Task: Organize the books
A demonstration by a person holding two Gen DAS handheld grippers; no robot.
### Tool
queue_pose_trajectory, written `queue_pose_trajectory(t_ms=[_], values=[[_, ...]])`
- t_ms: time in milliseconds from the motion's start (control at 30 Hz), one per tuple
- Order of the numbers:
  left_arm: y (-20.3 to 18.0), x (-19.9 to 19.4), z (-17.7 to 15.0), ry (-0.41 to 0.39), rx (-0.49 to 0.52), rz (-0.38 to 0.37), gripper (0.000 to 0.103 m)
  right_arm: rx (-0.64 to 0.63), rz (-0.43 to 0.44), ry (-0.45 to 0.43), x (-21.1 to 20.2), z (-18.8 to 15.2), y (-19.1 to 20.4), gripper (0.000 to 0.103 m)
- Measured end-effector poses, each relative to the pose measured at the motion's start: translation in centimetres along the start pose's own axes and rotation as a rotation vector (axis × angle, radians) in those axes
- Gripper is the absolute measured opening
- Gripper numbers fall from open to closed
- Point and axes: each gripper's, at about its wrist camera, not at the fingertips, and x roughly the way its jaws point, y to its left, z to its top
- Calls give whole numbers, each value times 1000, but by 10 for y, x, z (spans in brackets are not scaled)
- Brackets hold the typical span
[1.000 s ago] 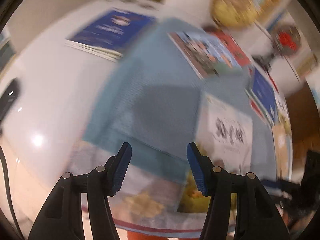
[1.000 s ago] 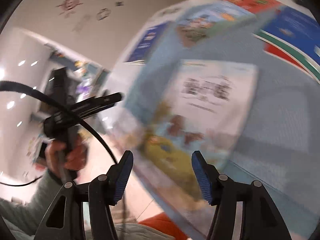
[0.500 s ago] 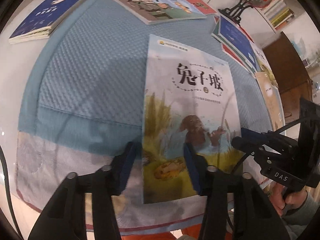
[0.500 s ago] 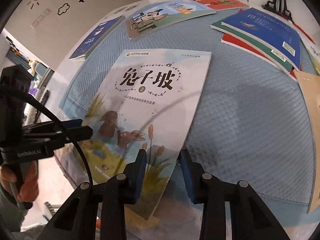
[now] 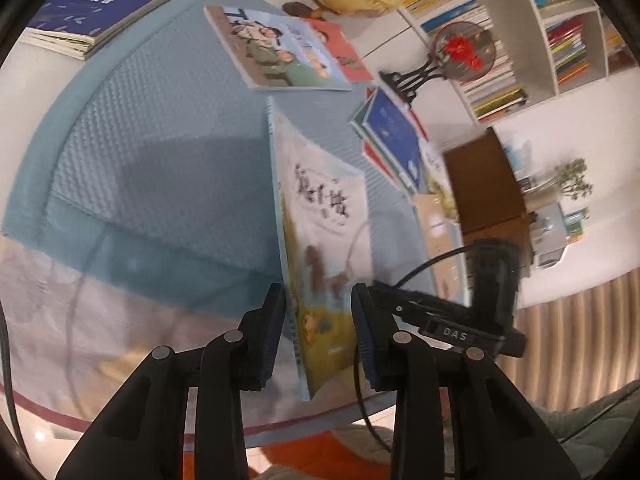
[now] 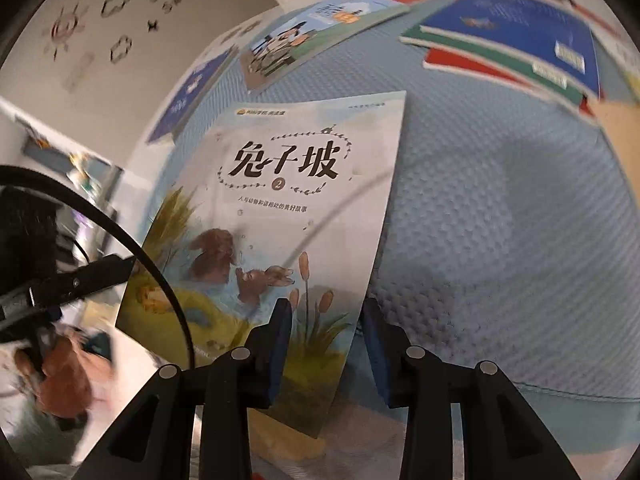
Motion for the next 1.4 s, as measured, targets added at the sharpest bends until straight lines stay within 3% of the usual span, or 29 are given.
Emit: queue_pose_trajectory(t_ms=[67, 133, 300, 367, 467, 567, 700, 867, 967, 1033, 1267, 1400], values=[[1, 13, -2, 17, -10, 20, 29, 38, 40, -4, -2, -1, -7, 36], [-1, 32, -5, 63, 13, 56, 15, 57, 59, -6, -4, -1, -10, 36], [-6, 62, -7, 83, -9, 90, 10, 24, 25, -10, -6, -4, -4, 36], [0, 59, -2, 77, -49, 47, 8, 37, 21, 6, -8, -3, -4, 36], [6, 50, 7, 62, -154, -90, 7, 104, 64, 45, -14, -2, -11, 37], [10, 47, 13, 45, -253, -207, 7, 185, 151, 44, -27, -10, -27, 59], [18, 46, 15, 47, -382, -342, 7, 300, 348, 49, -26, -19, -48, 61], [23, 47, 11, 53, -425, -357, 7, 379, 503, 46, -8, -19, -48, 61], [28, 48, 8, 64, -471, -389, 7, 386, 549, 36, -2, -19, -44, 51], [28, 48, 9, 68, -453, -356, 7, 373, 564, 33, -1, -19, -38, 41], [33, 46, 12, 97, -415, -280, 7, 256, 439, -13, -11, -10, -14, 31], [5, 43, 19, 99, -225, -92, 7, 147, 321, -23, -15, -6, 4, 31]])
